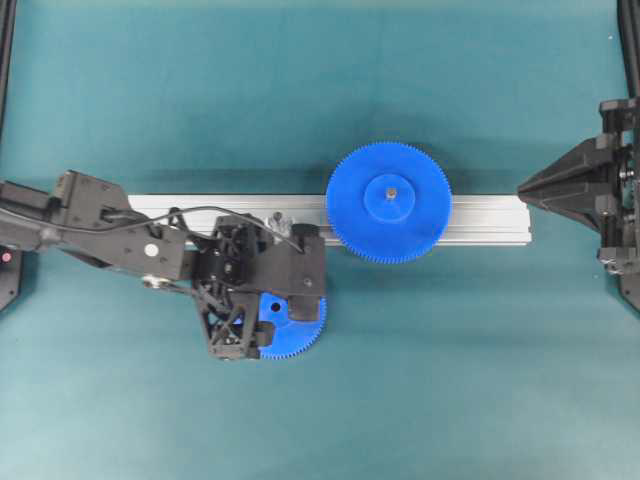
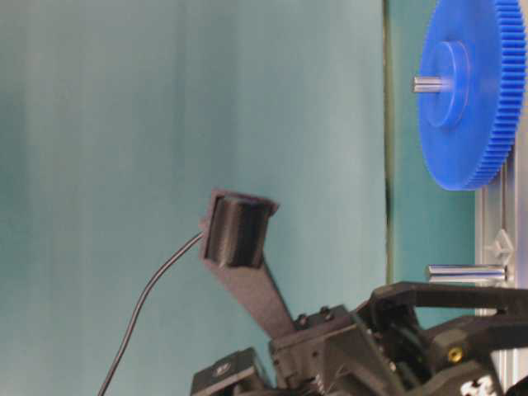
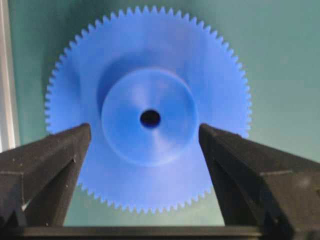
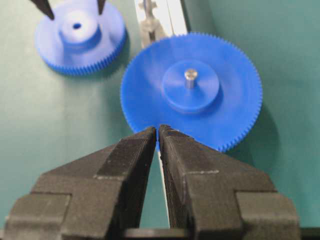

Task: Insert the small gear onto the shaft.
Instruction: 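Lower the left gripper and close it on the small gear's hub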

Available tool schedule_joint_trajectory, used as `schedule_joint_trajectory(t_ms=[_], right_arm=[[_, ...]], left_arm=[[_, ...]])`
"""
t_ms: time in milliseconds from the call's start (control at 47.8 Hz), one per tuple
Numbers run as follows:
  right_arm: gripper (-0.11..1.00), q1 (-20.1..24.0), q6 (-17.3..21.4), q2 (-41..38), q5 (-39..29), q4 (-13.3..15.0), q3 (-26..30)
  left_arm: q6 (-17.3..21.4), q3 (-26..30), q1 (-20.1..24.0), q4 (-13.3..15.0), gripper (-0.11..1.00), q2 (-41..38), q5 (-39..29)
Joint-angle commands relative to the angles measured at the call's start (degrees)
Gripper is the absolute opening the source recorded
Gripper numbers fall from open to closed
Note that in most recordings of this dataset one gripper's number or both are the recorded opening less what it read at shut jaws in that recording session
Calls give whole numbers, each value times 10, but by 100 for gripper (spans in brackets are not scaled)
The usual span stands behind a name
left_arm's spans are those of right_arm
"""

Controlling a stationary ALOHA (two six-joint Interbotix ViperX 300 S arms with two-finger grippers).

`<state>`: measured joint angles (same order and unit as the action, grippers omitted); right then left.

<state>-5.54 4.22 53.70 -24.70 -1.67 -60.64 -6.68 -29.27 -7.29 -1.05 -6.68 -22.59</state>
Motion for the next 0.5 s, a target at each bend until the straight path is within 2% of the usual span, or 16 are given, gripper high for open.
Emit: schedule_joint_trajectory(t_ms=[0,481], right_arm=[[27,-2,5,-2,2,-1,4],[27,-2,6,5,-2,-1,3]], left_arm=[[1,16,-4,-2,90,2,2],[1,20,-3,-2,90,-16,2]])
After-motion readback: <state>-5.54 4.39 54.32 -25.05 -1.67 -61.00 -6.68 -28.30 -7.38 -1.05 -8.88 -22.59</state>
